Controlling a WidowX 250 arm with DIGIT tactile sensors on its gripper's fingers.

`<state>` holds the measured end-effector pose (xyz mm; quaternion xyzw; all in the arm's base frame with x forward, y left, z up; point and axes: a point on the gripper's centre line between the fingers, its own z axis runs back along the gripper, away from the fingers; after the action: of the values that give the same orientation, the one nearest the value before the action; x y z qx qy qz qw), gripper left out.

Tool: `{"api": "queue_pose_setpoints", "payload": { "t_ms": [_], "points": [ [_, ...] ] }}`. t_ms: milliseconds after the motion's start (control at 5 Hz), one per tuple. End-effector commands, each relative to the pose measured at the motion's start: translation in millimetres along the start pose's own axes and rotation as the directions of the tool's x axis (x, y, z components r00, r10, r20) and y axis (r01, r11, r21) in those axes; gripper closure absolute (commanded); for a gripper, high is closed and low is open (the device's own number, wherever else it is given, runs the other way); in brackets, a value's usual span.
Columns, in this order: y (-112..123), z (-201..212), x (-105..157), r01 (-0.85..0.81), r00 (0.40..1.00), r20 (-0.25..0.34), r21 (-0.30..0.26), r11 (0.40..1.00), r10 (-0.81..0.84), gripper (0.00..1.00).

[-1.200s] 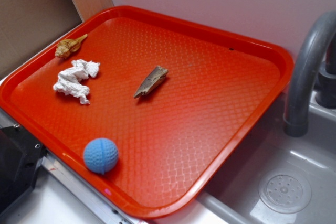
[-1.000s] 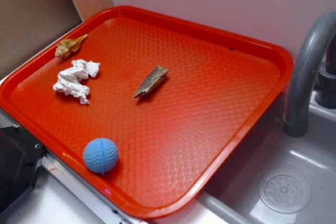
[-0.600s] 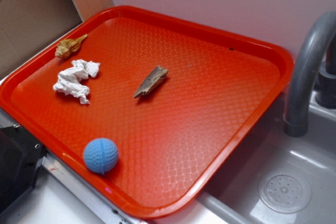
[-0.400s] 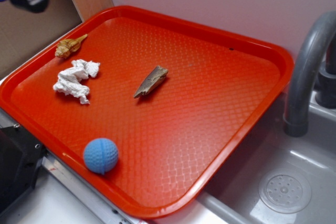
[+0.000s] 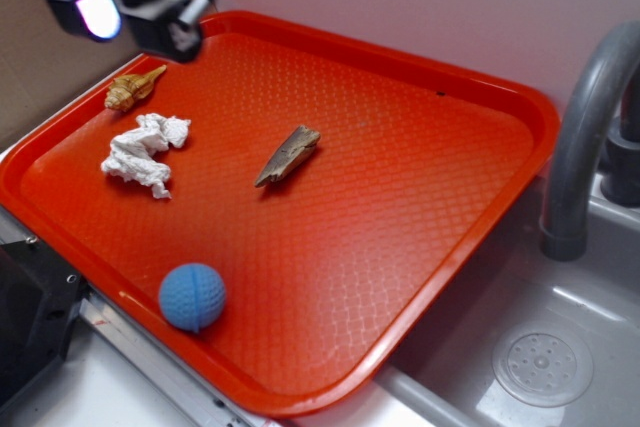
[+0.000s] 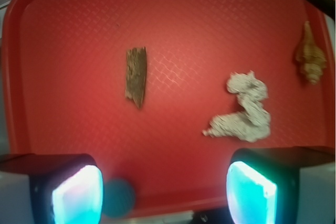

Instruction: Grab the wood chip.

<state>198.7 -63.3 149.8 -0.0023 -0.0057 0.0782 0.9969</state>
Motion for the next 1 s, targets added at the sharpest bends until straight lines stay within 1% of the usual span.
{"api": "queue_pose_setpoints", "payload": {
  "t_ms": [0,200,400,600,800],
  "points": [
    [-17,-52,33,0.0,1.0,0.005,0.045,0.999,0.0,0.0],
    [-16,-75,34,0.024,1.0,-0.006,0.027,0.999,-0.024,0.0],
    [-16,-97,39,0.026,0.999,-0.028,0.051,0.998,-0.025,0.0],
    [-12,-111,44,0.034,0.999,-0.028,0.047,0.998,-0.033,0.0],
    [-16,-125,46,0.077,0.997,-0.021,0.048,0.996,-0.076,0.0]
  ]
}}
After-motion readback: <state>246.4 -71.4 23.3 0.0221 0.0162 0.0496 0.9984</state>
